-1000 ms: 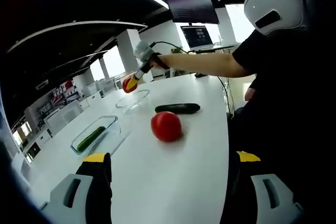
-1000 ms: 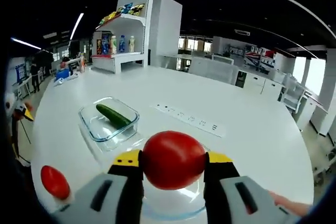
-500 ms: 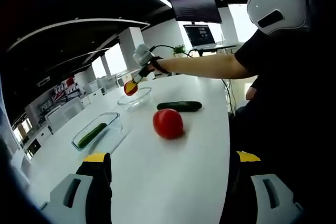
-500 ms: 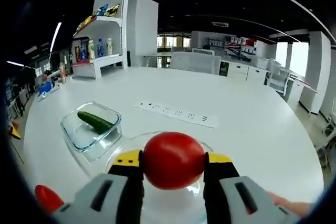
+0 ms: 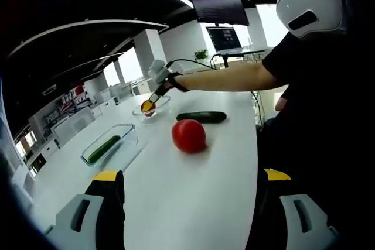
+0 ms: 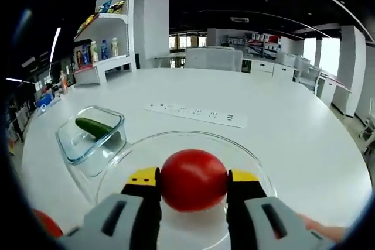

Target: Sort the scattered tomatoes and cucumbers on the table and place them into their respective storage containers

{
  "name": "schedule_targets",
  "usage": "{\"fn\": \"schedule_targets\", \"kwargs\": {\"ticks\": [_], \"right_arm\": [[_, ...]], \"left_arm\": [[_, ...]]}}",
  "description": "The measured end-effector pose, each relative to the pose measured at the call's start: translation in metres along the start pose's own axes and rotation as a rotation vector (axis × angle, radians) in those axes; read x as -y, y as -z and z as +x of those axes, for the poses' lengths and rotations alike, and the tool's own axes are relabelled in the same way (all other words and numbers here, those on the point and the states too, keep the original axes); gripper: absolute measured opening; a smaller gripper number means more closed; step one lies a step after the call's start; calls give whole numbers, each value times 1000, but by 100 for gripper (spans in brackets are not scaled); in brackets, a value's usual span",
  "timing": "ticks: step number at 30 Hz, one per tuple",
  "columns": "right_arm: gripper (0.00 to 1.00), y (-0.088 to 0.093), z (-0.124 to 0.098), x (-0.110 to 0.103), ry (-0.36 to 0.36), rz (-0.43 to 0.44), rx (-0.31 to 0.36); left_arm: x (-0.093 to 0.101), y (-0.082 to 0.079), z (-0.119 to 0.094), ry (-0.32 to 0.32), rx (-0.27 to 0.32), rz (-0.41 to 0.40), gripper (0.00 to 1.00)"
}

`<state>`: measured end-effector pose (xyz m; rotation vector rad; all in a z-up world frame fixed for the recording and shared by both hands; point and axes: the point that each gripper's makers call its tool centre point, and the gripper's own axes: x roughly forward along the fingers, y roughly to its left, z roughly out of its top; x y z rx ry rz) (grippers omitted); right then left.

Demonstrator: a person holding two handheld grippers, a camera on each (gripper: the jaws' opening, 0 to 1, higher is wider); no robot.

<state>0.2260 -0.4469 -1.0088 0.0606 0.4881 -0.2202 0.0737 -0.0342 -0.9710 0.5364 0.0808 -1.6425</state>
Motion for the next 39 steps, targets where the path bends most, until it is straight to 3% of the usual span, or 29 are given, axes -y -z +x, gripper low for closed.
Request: {"fn": "schedule_targets", "kwargs": {"ticks": [12, 18, 23, 33, 39], "right_arm": [[41, 0, -5, 7, 30, 19, 57], [43, 8, -11, 6, 45, 37, 16], [43, 10, -13, 2, 31, -11, -4], [45, 7, -19, 3, 39, -1, 13], [56, -14, -29, 6, 45, -2, 78]], "left_arm": [[1, 2, 0, 2, -1, -2, 95], [1, 1, -1, -1, 4, 3, 95], [1, -1, 0, -3, 5, 13, 95], [1, -5, -5, -11, 30, 16, 95], [1, -5, -2, -1, 43, 6, 95]]}}
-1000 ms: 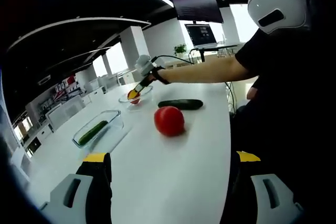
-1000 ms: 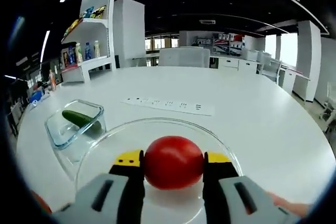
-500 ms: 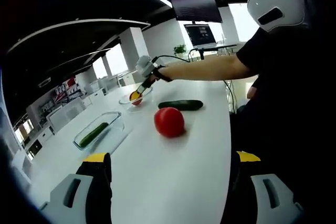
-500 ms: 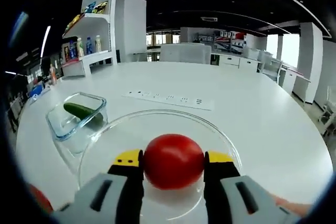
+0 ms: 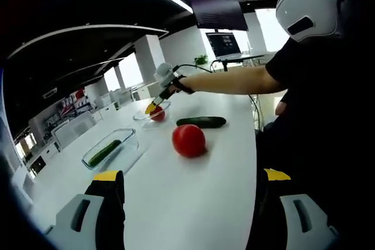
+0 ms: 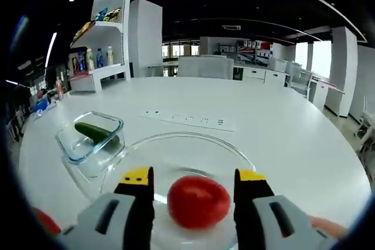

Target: Sort the scattered tomatoes and cucumbers on the table and place them into their respective storage containers

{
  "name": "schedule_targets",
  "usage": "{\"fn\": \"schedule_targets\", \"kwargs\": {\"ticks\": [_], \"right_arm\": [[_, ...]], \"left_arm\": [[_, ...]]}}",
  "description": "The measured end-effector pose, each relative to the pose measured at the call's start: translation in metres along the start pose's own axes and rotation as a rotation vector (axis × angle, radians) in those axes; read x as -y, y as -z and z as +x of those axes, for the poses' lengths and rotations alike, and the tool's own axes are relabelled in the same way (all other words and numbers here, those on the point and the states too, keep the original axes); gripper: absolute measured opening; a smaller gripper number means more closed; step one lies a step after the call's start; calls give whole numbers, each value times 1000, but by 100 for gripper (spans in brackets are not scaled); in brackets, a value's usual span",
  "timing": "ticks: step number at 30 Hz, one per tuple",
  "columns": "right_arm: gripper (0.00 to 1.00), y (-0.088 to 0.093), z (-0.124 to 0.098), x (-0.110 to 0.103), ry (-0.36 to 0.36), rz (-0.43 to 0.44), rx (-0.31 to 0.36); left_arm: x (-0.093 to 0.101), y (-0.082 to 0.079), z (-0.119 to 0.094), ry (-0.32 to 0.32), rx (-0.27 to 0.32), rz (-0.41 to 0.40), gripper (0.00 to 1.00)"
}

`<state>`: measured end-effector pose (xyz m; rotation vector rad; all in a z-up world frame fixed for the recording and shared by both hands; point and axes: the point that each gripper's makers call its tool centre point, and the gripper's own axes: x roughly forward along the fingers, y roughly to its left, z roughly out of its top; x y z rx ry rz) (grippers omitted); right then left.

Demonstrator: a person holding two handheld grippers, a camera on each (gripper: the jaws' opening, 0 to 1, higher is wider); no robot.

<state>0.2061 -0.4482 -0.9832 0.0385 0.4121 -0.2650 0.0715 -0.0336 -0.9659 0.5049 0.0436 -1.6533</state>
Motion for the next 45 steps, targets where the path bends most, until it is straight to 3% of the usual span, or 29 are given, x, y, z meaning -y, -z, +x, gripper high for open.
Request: {"fn": "schedule_targets", "kwargs": {"ticks": [5, 8, 14, 19, 24, 33, 35, 37, 45], "right_arm": [[57, -18, -25, -1, -14, 44, 93], [59, -31, -25, -5, -48, 87, 154], [67, -33, -62, -19, -125, 72, 216], [82, -33, -99, -37, -212, 61, 271], [95, -24, -149, -47, -235, 22, 314], [97, 14, -198, -38, -207, -17, 281], [97, 19, -206, -38, -212, 55, 296], [97, 33, -212, -42, -246, 104, 263], [97, 62, -229, -57, -355, 149, 232]], "left_arm": [[0, -3, 2, 0, 3, 4, 95], [-2, -5, 3, -13, 12, 7, 95], [-13, -19, -1, -66, 78, 3, 95], [-15, -23, -2, -85, 85, 16, 95], [-10, -26, -1, -81, 89, 24, 95], [-7, -27, -7, -84, 97, 36, 95], [-4, -32, -8, -76, 118, 51, 95], [-3, -34, -6, -72, 123, 50, 95], [-7, -29, -2, -99, 95, 75, 95]]}}
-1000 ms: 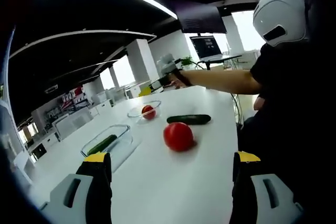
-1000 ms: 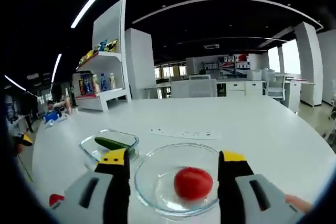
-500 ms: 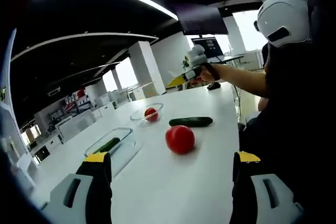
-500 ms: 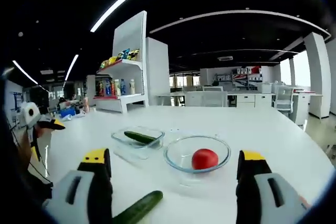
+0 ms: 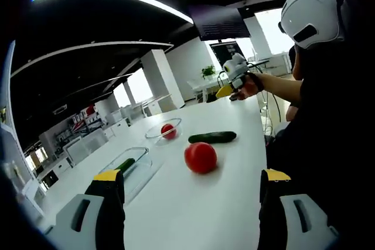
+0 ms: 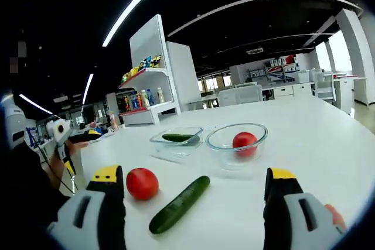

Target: Sort the scattered tomatoes and cucumbers on the table and place them into their respective storage containers

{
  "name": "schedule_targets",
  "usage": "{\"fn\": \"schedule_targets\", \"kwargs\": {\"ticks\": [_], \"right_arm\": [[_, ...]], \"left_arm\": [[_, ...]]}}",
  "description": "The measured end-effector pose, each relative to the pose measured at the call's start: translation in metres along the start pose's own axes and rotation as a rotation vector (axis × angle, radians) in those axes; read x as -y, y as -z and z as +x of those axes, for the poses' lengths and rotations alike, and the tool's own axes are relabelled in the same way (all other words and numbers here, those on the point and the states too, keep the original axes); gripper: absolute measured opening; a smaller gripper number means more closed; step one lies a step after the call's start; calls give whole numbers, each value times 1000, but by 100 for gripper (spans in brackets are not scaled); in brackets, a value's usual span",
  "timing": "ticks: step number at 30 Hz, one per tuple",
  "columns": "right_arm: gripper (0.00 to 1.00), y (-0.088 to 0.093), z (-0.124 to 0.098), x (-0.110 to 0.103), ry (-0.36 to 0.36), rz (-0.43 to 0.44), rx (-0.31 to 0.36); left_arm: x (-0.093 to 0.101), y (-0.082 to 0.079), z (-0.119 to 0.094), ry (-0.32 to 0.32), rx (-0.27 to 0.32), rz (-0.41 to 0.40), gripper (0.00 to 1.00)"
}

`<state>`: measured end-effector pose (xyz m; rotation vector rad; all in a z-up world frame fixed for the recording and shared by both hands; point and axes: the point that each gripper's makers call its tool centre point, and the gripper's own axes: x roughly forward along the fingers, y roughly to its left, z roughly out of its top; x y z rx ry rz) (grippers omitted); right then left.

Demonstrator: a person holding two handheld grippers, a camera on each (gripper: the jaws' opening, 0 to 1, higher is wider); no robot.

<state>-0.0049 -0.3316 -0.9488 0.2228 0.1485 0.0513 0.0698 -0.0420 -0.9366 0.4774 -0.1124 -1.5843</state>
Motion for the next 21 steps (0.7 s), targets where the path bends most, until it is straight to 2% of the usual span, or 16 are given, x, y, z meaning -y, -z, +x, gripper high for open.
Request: {"fn": "schedule_targets", "kwargs": {"ticks": [1, 4, 8, 10, 13, 16, 18, 21], "right_arm": [[97, 4, 1, -2, -18, 27, -12], [97, 4, 3, -4, -29, 36, -15], [97, -6, 5, -12, -35, -2, 11], [97, -12, 5, -21, -60, -13, 23], [97, -12, 4, -32, -84, -84, 0], [97, -3, 5, -22, -8, -202, -55], [97, 2, 6, -22, 3, -227, -77], [97, 4, 5, -28, -13, -240, -87]], "left_arm": [[0, -1, 0, -4, 3, 3, 95], [1, -2, 0, 4, 5, 1, 95], [-3, -2, -1, -11, 2, -2, 95], [-5, 1, -1, -26, -12, 14, 95], [-7, 3, -3, -35, -27, 28, 95], [-8, 2, -4, -39, -16, 15, 95], [-8, 2, -4, -42, -16, 7, 95], [-9, 8, -4, -51, -49, 37, 95]]}}
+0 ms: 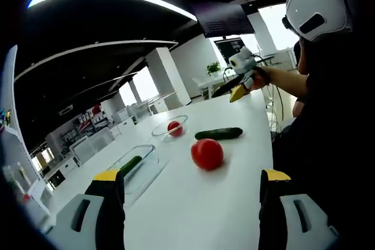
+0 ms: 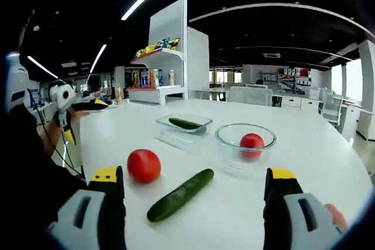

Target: Sort the scattered tomatoes and cucumbers on the table and place them into their respective storage containers

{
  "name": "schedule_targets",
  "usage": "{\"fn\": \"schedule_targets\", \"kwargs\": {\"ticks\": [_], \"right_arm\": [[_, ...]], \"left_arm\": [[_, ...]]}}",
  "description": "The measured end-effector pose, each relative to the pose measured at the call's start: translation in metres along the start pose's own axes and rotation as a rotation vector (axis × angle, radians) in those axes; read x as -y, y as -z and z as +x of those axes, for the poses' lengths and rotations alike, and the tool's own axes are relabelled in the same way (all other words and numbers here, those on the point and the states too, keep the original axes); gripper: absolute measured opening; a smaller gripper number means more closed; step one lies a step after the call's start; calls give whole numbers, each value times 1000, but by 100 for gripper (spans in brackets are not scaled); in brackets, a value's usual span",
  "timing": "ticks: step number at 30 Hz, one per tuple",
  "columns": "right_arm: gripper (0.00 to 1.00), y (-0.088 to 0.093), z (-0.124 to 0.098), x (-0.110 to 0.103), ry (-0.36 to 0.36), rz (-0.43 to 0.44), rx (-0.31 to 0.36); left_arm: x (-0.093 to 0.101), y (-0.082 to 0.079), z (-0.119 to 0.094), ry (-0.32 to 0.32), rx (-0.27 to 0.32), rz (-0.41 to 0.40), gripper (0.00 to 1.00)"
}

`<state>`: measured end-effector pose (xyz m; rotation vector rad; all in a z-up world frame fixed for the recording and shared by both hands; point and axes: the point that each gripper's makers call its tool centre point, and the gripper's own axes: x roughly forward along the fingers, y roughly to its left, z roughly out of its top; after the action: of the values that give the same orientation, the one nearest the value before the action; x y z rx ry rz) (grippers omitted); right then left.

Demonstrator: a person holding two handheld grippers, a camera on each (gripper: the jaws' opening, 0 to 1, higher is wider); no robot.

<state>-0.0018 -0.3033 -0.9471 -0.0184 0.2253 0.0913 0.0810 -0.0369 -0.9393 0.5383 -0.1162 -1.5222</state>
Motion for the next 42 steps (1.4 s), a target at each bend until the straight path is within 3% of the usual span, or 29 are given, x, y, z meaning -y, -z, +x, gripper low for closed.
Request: {"fn": "schedule_targets", "kwargs": {"ticks": [5, 15, 22, 27, 32, 42], "right_arm": [[88, 4, -2, 2, 23, -69, -34], [97, 1, -5, -4, 1, -71, -34], [97, 3, -8, -12, -24, -87, -59], [97, 3, -10, -17, -33, -120, -76], [97, 6, -10, -29, -74, -155, -95], [97, 10, 9, -58, -182, -194, -95]], "left_arm": [[-3, 3, 3, -14, -6, -8, 95], [-4, 4, 5, -19, -17, -9, 95], [-7, 10, 4, -39, -38, -23, 95], [-9, 9, 2, -45, -18, -33, 95], [-9, 15, 3, -41, -41, -30, 95], [-12, 9, 1, -43, -23, -43, 95]]}}
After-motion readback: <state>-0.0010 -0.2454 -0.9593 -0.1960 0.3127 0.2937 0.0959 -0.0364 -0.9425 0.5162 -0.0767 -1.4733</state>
